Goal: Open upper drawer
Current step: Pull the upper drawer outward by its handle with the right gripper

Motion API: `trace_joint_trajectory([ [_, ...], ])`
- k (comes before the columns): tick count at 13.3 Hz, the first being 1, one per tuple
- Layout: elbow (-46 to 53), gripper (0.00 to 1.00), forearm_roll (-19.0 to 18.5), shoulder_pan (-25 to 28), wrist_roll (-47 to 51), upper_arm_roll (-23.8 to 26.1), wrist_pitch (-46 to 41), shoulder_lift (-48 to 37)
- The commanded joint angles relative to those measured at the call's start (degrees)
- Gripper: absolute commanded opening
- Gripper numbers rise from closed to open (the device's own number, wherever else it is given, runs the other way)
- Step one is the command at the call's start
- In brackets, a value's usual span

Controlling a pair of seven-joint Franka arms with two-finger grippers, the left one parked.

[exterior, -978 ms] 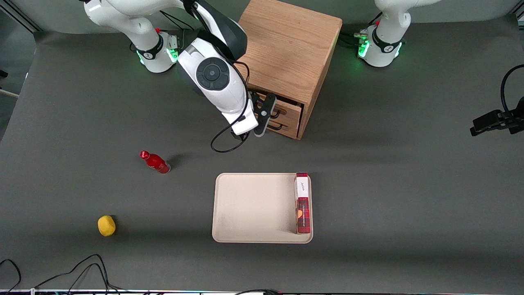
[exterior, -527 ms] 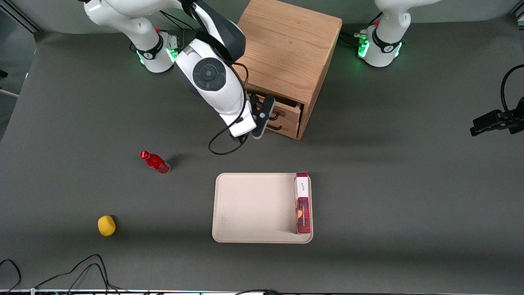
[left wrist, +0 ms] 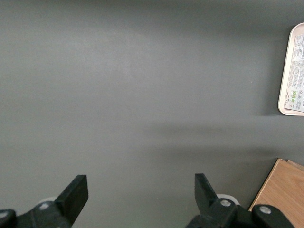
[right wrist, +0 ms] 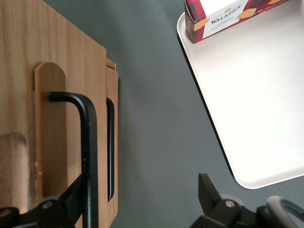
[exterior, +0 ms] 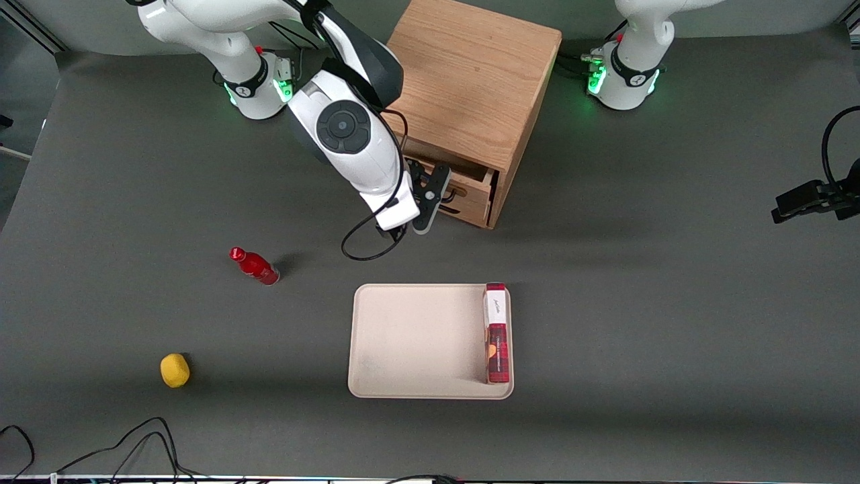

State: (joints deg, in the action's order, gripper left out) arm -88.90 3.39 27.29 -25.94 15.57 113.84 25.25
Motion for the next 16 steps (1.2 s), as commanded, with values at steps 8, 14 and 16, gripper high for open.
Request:
trace_joint_trajectory([
  [8, 1.3, 1.0, -1.4, -1.5, -0.5, 0.2, 1.7, 1.4],
  [14, 2.8, 1.0, -1.5, -3.1, -0.7, 0.2, 1.7, 2.1],
  [16, 3.6, 1.0, -1.7, -3.6, -0.8, 0.2, 1.7, 2.6],
])
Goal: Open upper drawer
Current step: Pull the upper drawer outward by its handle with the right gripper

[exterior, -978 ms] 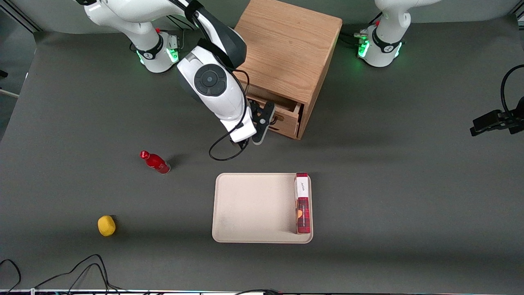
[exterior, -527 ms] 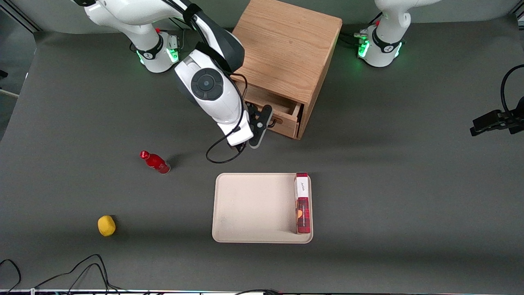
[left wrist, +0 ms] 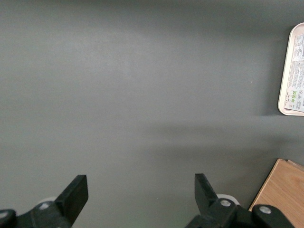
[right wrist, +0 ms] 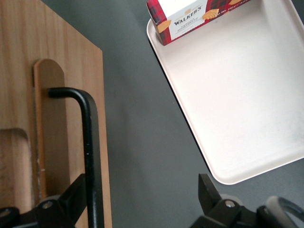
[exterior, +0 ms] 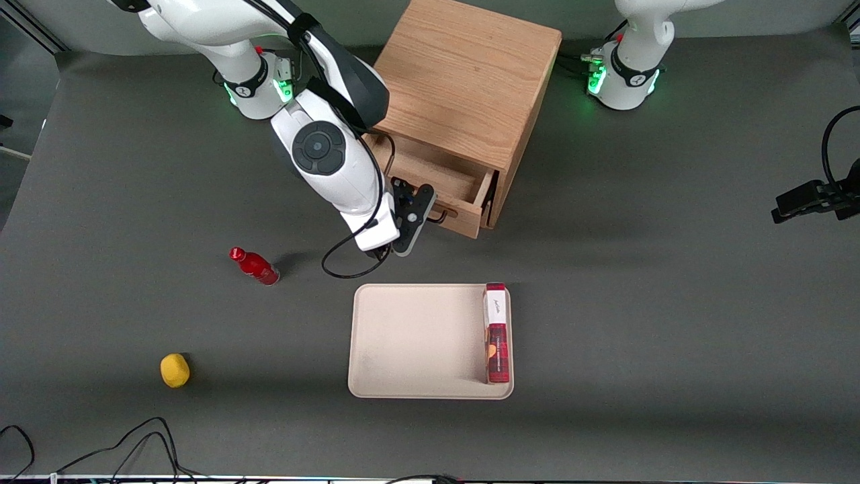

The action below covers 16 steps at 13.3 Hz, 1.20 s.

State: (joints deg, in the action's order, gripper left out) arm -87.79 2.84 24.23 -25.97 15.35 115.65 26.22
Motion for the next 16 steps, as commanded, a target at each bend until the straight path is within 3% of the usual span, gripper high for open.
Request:
trace_joint_trajectory([
  [1, 2.8, 1.0, -1.3, -0.5, -0.7, 0.4, -0.2, 1.9],
  [8, 3.9, 1.0, -4.4, -1.4, -0.9, 0.4, 0.0, 3.7],
  [16, 6.9, 1.0, -4.5, -3.3, -1.0, 0.4, 0.0, 5.7],
])
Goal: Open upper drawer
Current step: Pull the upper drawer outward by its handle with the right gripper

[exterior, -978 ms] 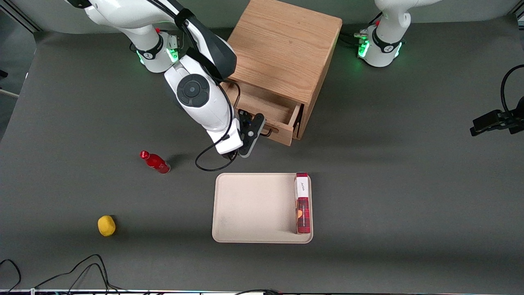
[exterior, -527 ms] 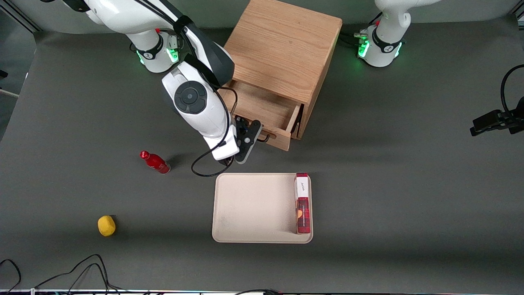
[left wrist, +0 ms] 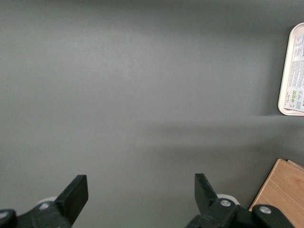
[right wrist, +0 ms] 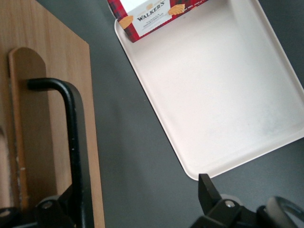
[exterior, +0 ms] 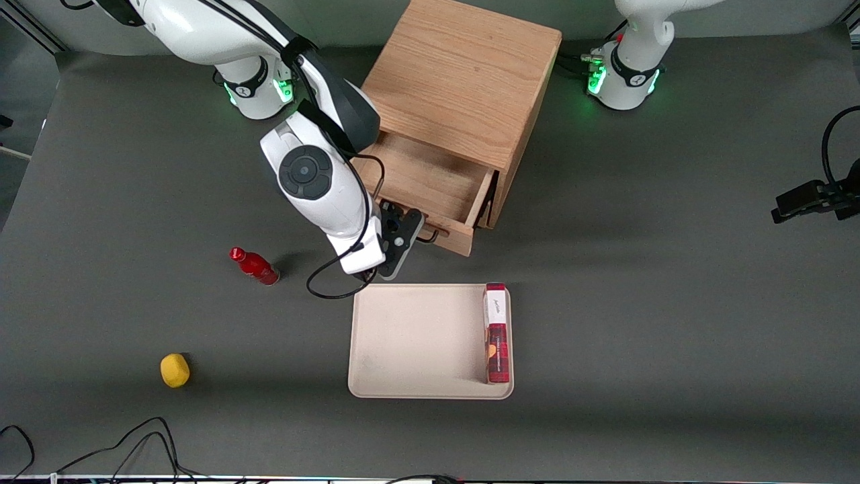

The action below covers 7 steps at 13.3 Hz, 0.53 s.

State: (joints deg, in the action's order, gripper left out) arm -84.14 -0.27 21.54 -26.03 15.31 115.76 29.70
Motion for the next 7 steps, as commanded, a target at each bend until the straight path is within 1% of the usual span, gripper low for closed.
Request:
trace_joint_trajectory([
  [1, 3.6, 1.0, -1.4, -0.8, -1.0, 0.4, -0.1, 2.5],
  [7, 6.3, 1.0, -1.5, -1.4, -2.1, 0.4, -0.1, 4.8],
])
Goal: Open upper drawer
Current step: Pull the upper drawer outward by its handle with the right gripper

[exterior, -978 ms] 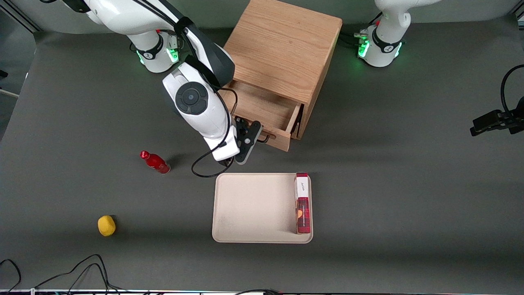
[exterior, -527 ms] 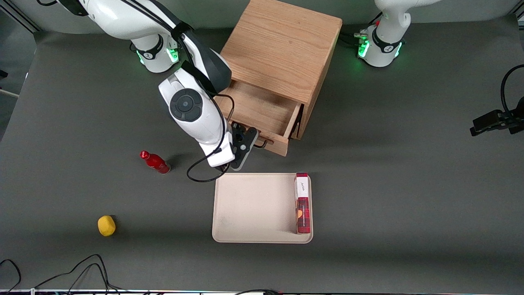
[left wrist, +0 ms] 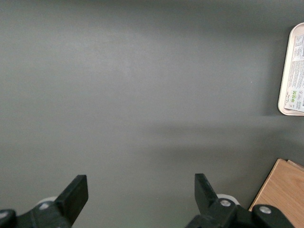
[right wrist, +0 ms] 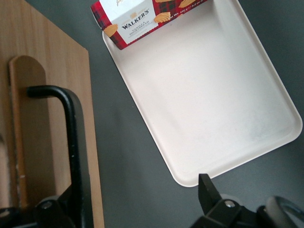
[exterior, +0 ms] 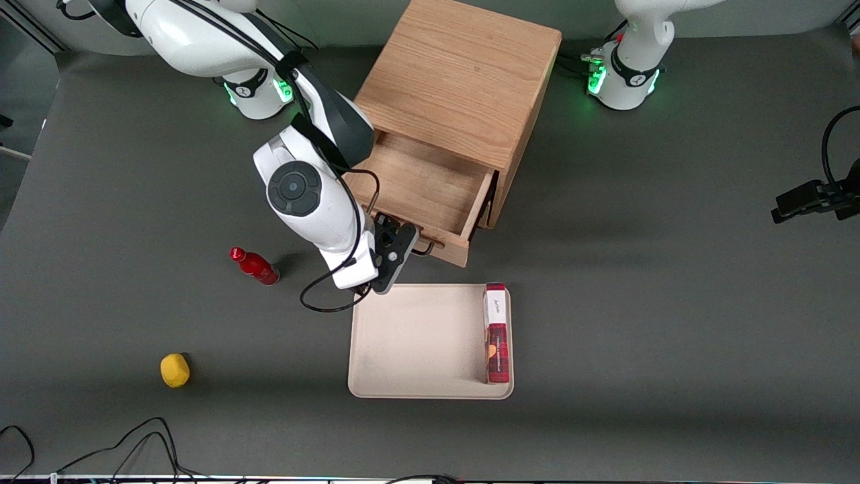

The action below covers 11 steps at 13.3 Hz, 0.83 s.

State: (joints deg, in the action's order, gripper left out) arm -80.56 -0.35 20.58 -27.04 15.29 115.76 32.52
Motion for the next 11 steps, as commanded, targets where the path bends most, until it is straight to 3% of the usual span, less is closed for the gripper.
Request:
trace_joint_trajectory([
  [1, 3.2, 1.0, -1.4, -1.0, -1.1, 0.4, -0.1, 2.1],
  [11, 8.5, 1.0, -1.3, -3.0, -1.6, 0.3, -0.1, 4.6],
])
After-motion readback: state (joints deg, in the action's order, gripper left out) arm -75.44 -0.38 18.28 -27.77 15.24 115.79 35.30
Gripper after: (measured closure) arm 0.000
